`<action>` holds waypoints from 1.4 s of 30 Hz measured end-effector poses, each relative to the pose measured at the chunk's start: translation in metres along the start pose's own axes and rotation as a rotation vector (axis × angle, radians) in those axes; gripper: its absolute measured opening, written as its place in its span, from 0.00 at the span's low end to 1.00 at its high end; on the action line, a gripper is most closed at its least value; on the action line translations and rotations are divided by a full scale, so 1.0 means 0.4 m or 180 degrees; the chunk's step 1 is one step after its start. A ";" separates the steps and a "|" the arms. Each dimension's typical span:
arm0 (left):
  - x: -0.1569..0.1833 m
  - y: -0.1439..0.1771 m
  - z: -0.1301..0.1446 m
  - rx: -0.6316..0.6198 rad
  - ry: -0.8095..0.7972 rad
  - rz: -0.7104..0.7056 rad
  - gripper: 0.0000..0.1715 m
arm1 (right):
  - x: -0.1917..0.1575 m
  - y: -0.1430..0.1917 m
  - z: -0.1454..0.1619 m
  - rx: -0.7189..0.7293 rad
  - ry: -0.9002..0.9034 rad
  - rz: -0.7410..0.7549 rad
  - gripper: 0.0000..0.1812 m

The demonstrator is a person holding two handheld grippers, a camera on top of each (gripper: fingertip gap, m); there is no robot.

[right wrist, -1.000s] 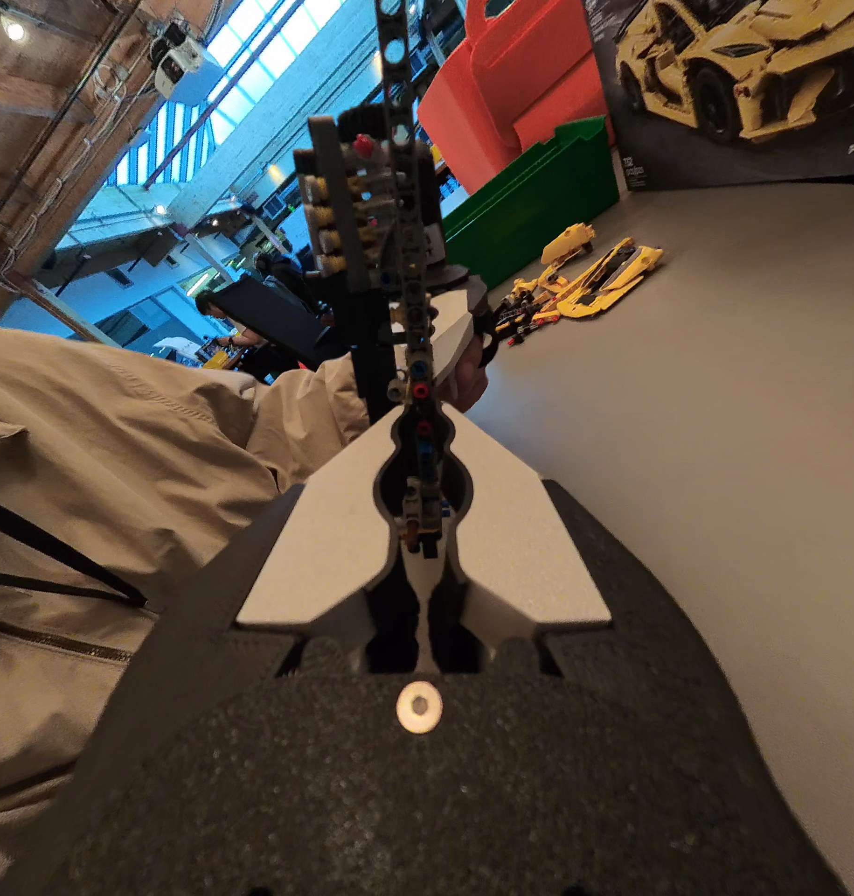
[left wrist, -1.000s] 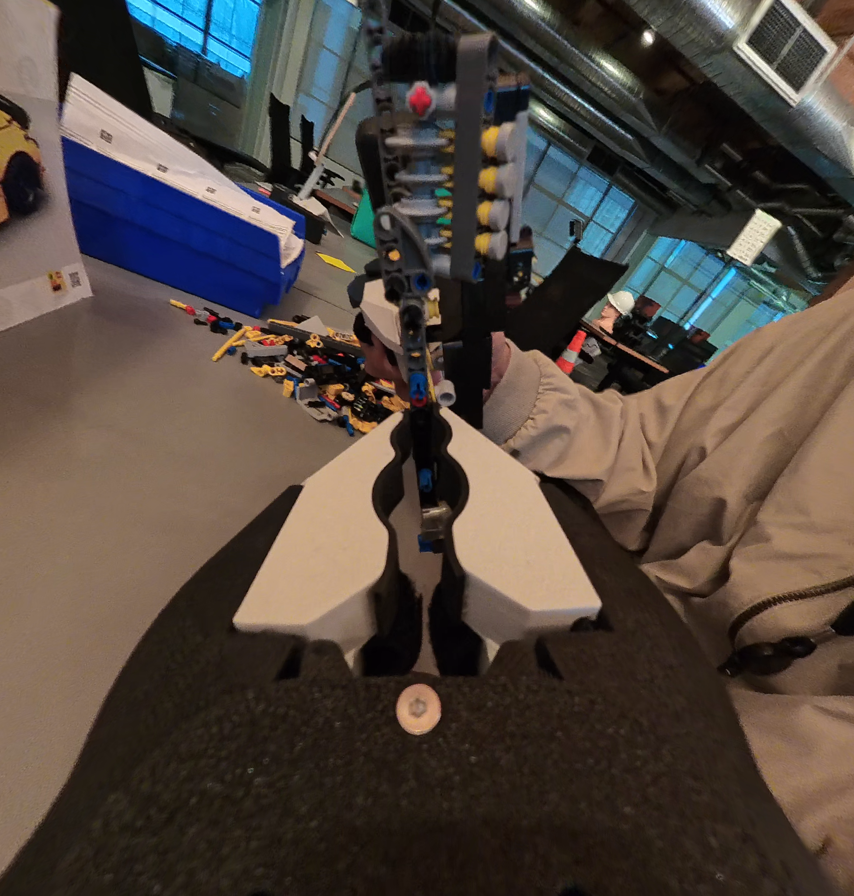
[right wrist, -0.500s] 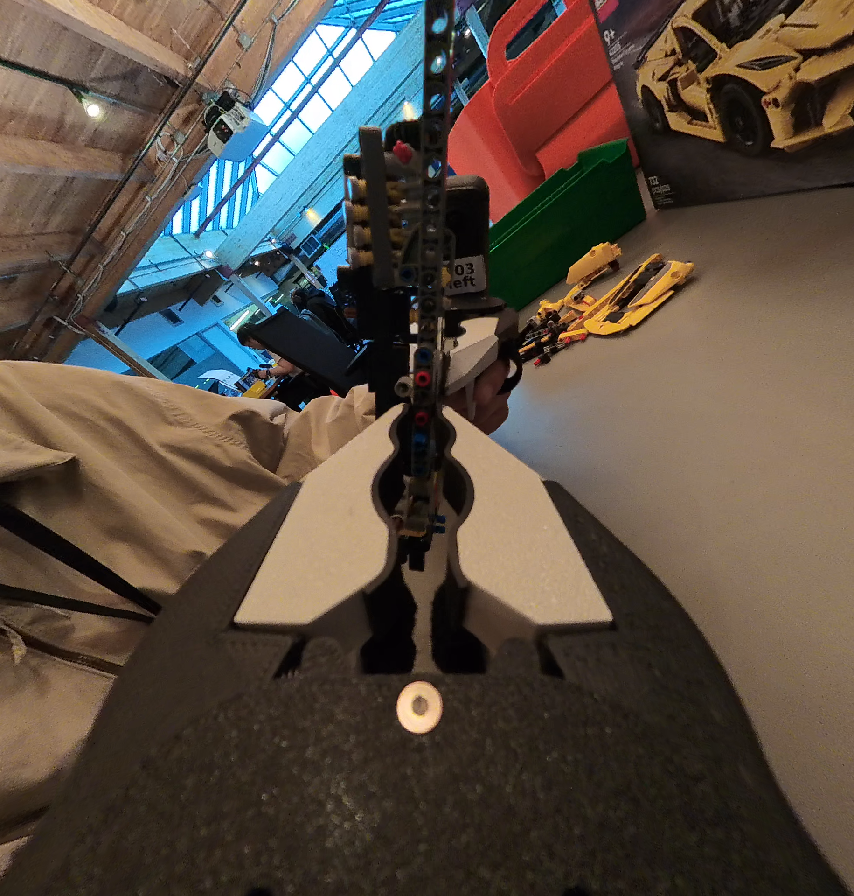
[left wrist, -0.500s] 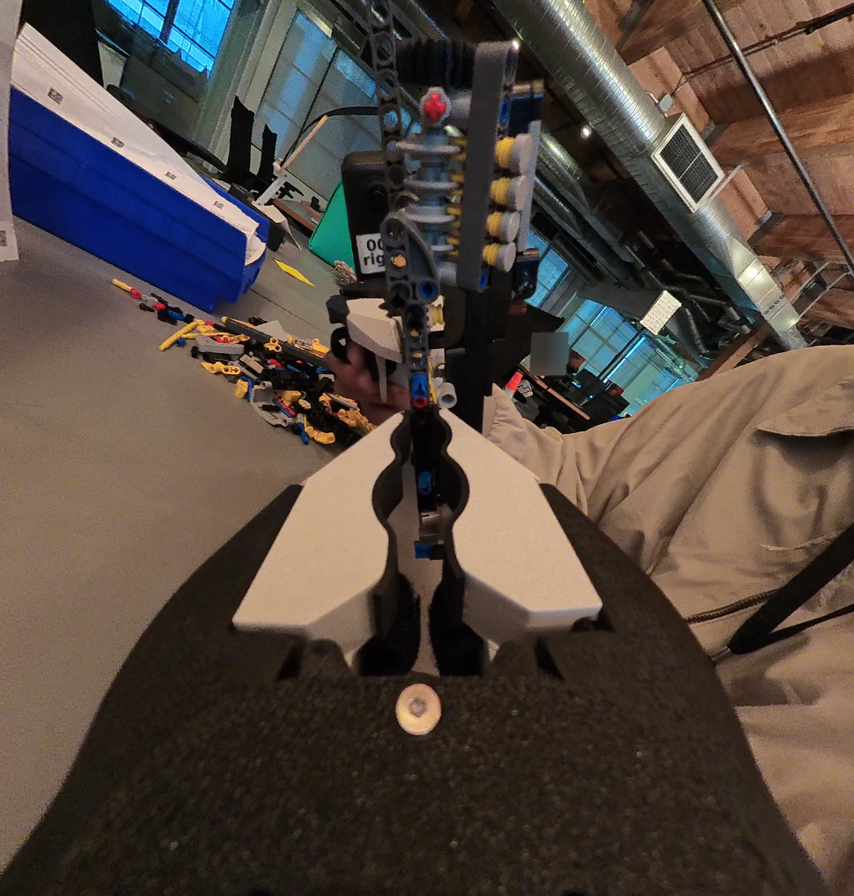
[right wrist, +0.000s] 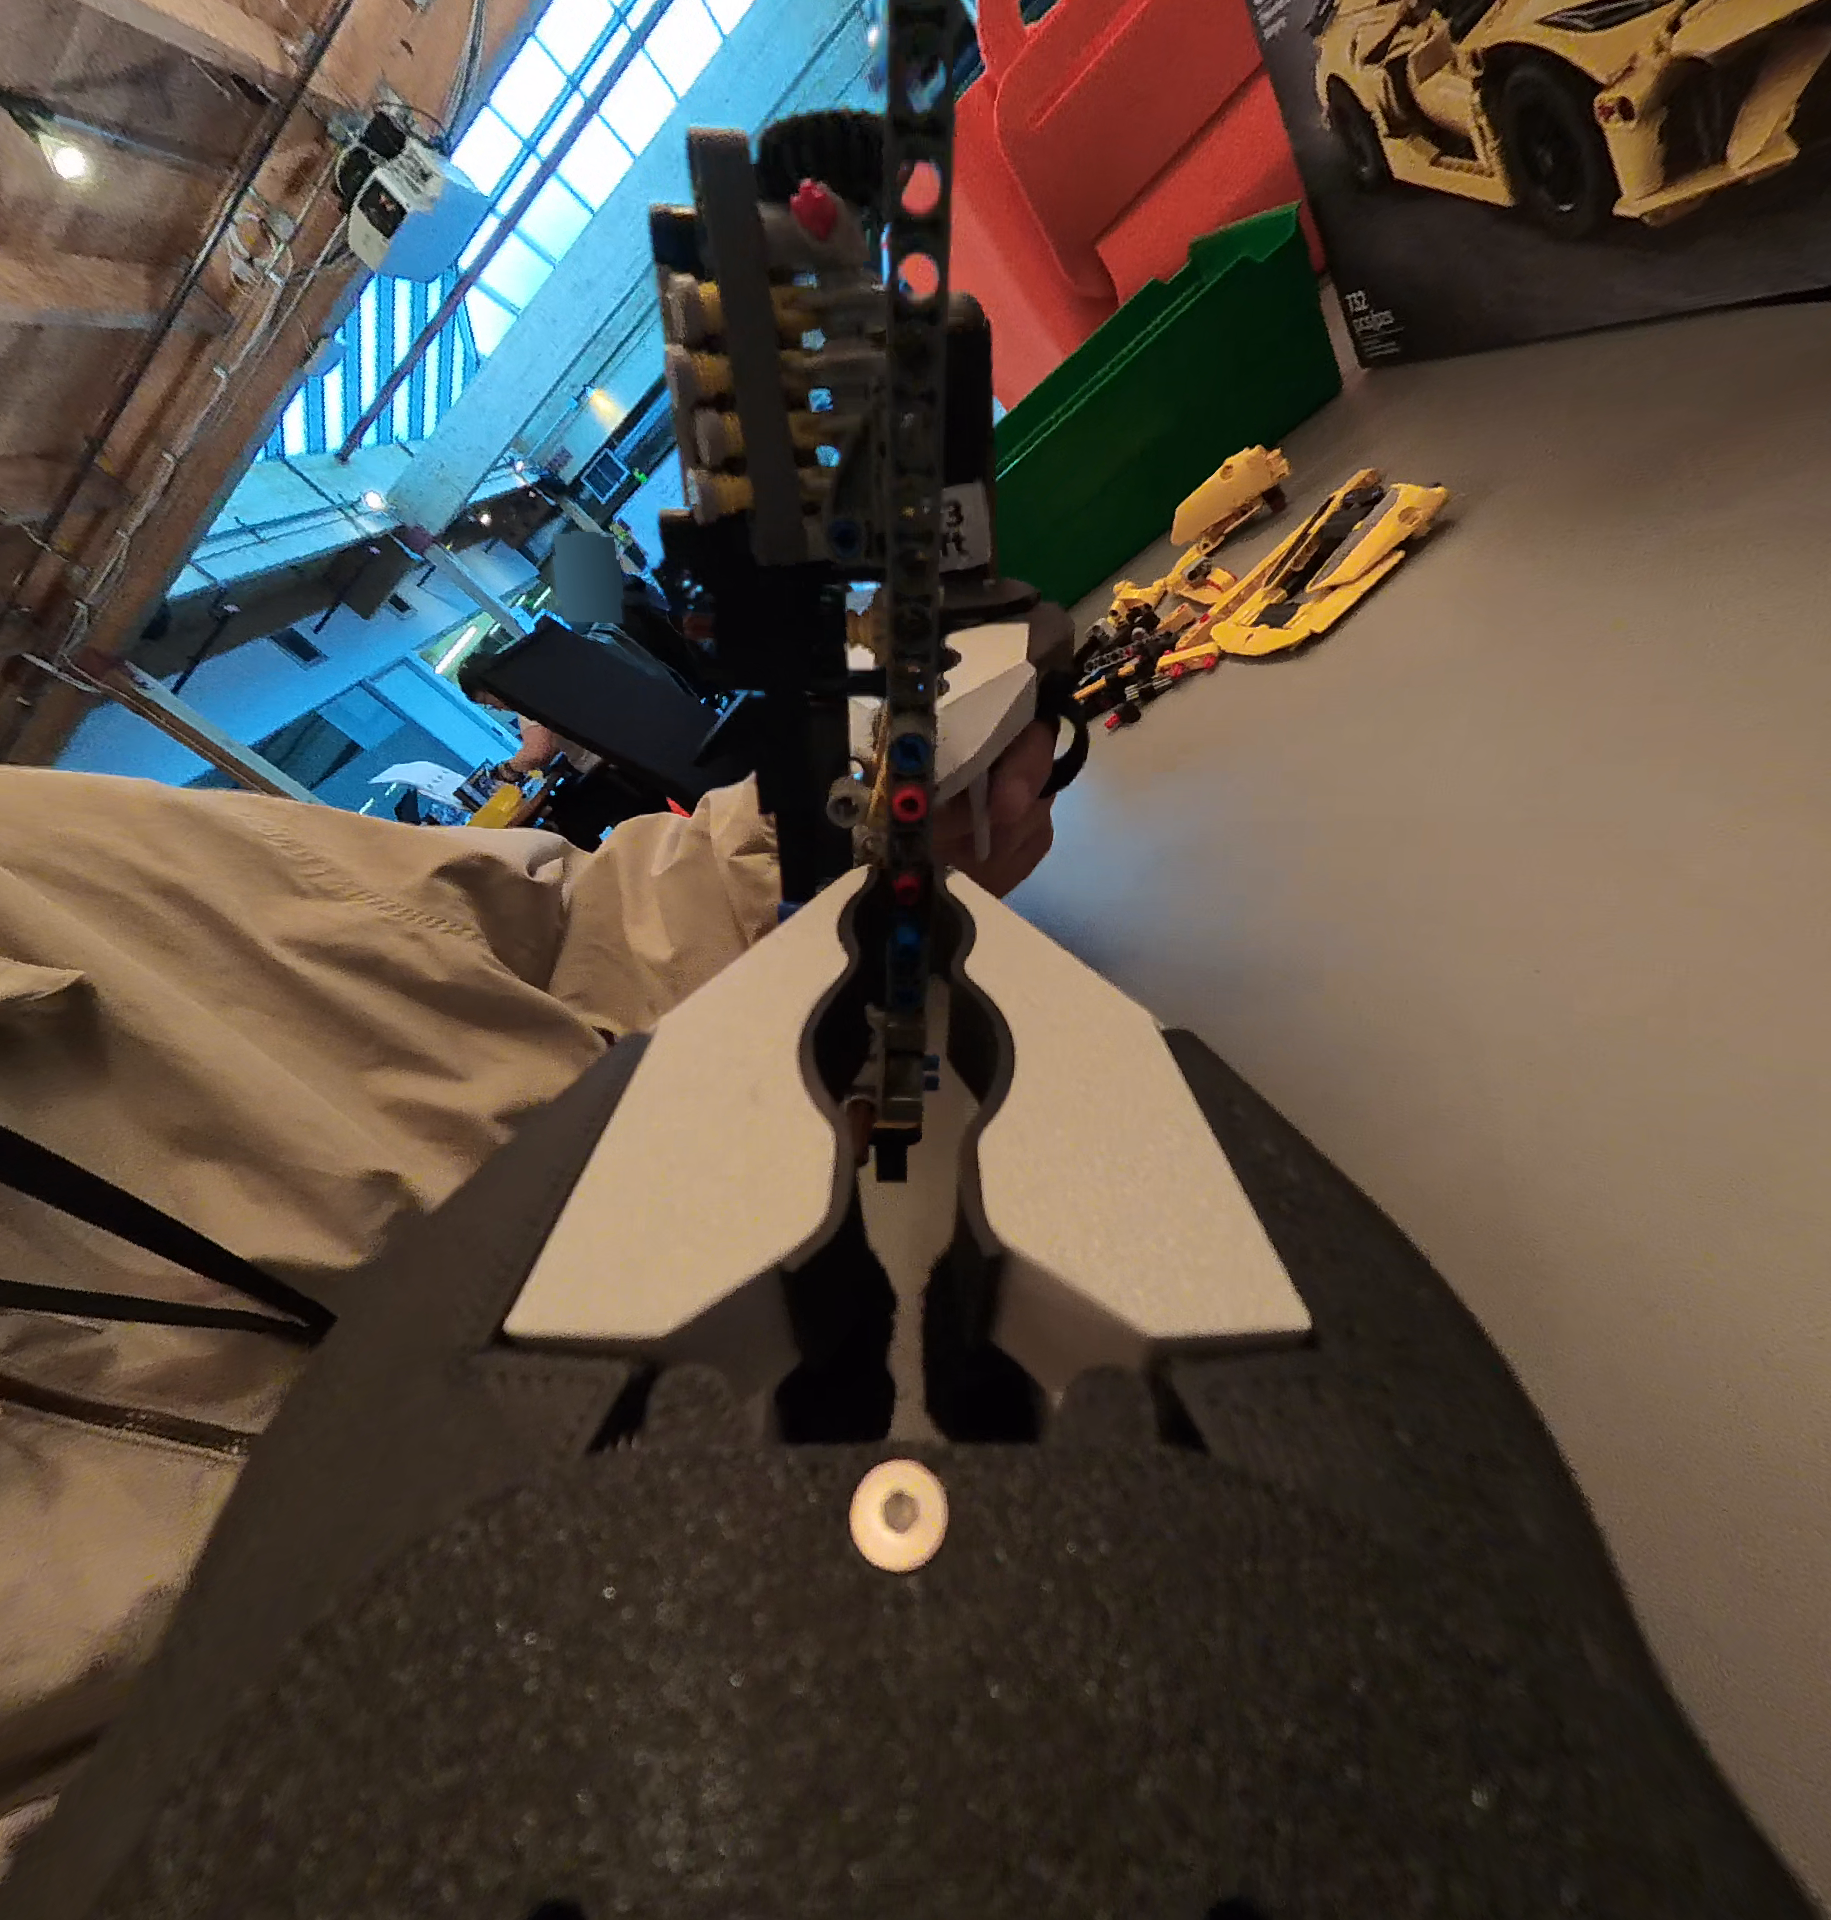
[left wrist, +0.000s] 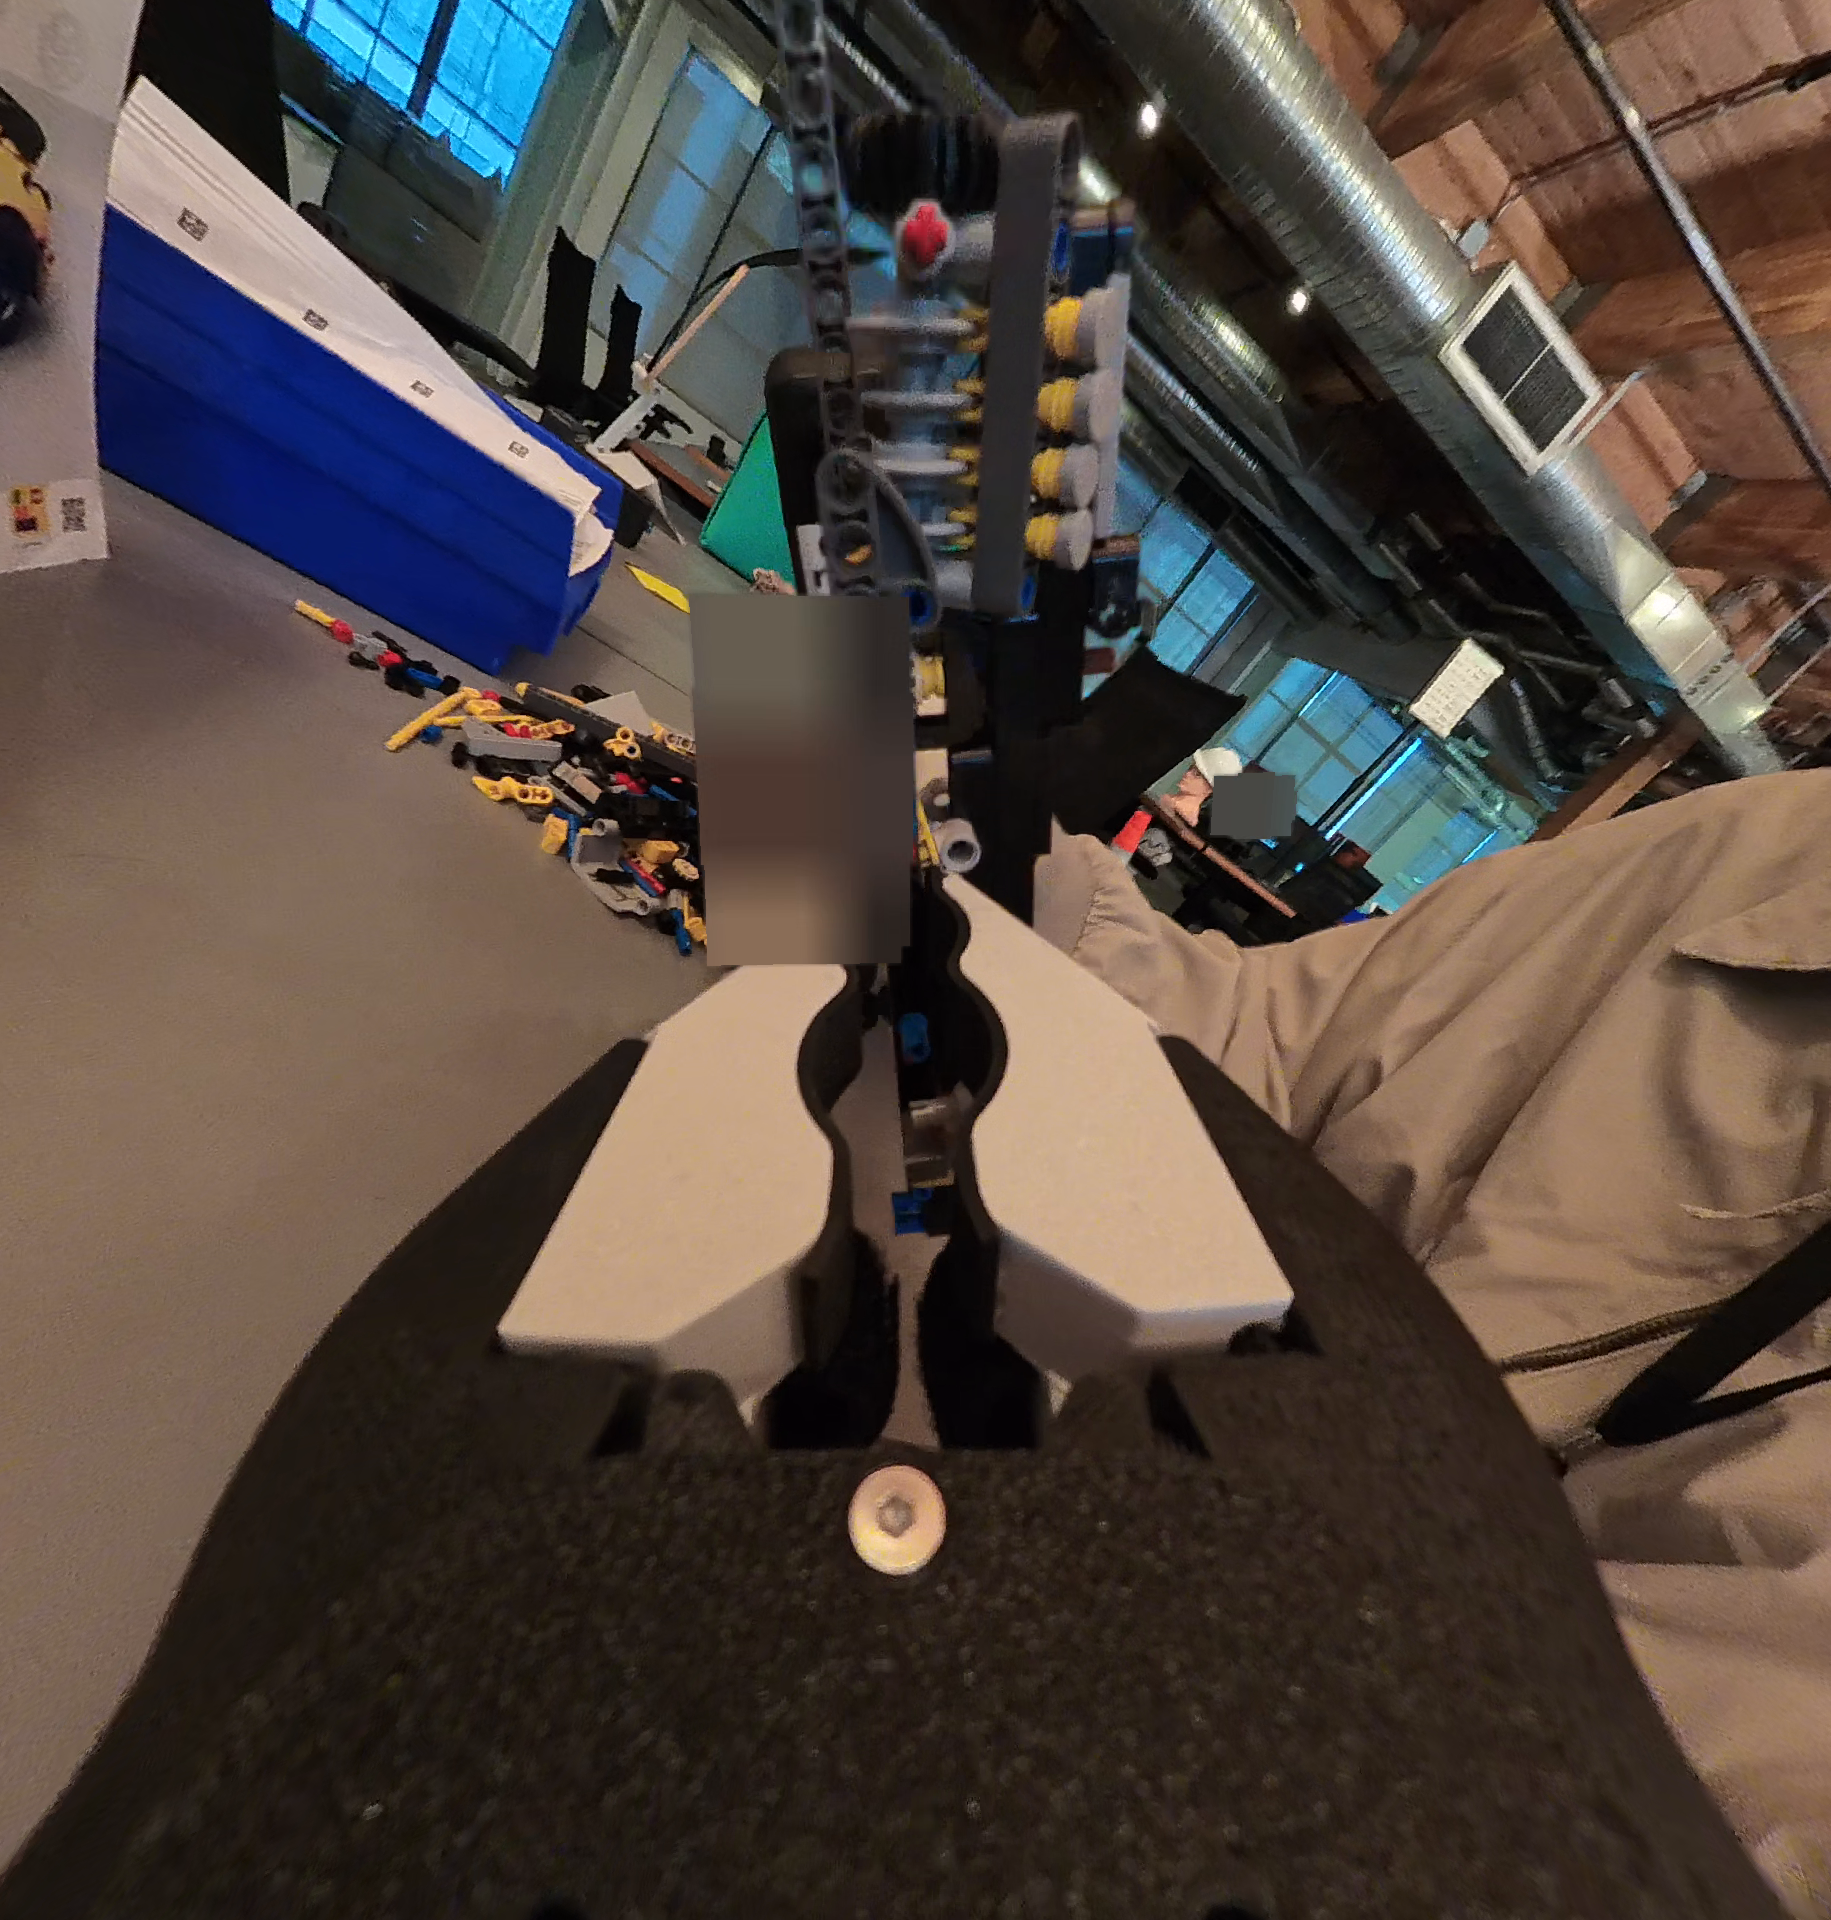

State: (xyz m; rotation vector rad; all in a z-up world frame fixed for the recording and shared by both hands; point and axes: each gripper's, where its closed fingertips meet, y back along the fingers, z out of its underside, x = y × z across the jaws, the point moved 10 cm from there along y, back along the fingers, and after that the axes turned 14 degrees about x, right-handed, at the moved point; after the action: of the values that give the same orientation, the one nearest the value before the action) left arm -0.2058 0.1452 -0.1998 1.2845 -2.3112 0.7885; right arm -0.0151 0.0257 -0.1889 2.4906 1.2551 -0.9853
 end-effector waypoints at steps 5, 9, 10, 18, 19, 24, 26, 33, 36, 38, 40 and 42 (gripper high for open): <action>-0.001 -0.011 0.017 -0.0360 -0.0284 -0.0275 0.04 | 0.006 0.042 -0.040 0.0466 0.0199 0.0076 0.16; 0.008 -0.030 0.031 -0.0466 -0.0340 -0.0242 0.05 | -0.010 0.055 -0.058 0.0680 0.0894 0.0292 0.13; 0.010 -0.032 0.034 -0.0478 -0.0324 -0.0208 0.05 | -0.010 0.053 -0.056 0.0653 0.0949 0.0323 0.15; 0.000 -0.025 0.035 -0.0412 -0.0169 -0.0116 0.05 | -0.004 0.057 -0.053 0.0630 0.0191 -0.0033 0.03; -0.001 -0.021 0.027 -0.0332 -0.0107 -0.0103 0.05 | -0.005 0.058 -0.054 0.0653 0.0187 -0.0040 0.03; 0.016 0.000 -0.023 0.0233 -0.0117 0.0021 0.16 | -0.015 0.045 -0.048 0.0481 0.0347 0.0017 0.03; 0.024 -0.007 -0.017 0.0164 -0.0231 0.0039 0.16 | -0.018 0.029 -0.040 0.0490 0.0287 -0.0061 0.03; 0.024 -0.028 0.005 0.0028 -0.0165 0.0110 0.08 | 0.023 0.004 -0.011 0.0475 -0.0266 -0.0091 0.03; 0.022 -0.029 0.005 -0.0016 -0.0272 0.0021 0.08 | 0.047 0.012 -0.005 0.0483 -0.0483 -0.0014 0.04; 0.023 -0.026 0.003 -0.0060 -0.0386 -0.0036 0.08 | 0.065 0.025 0.000 0.0430 -0.0568 0.0053 0.04; 0.030 -0.026 0.001 -0.0077 -0.0559 -0.0053 0.08 | 0.079 0.026 0.006 0.0436 -0.0734 0.0045 0.03; 0.038 -0.028 0.000 -0.0125 -0.0660 -0.0043 0.08 | 0.079 0.018 0.010 0.0404 -0.0776 -0.0031 0.04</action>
State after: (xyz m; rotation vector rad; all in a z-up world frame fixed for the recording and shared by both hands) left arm -0.2038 0.1307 -0.1879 1.4224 -2.4615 0.6282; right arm 0.0017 0.0398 -0.2129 2.3641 1.1627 -1.3627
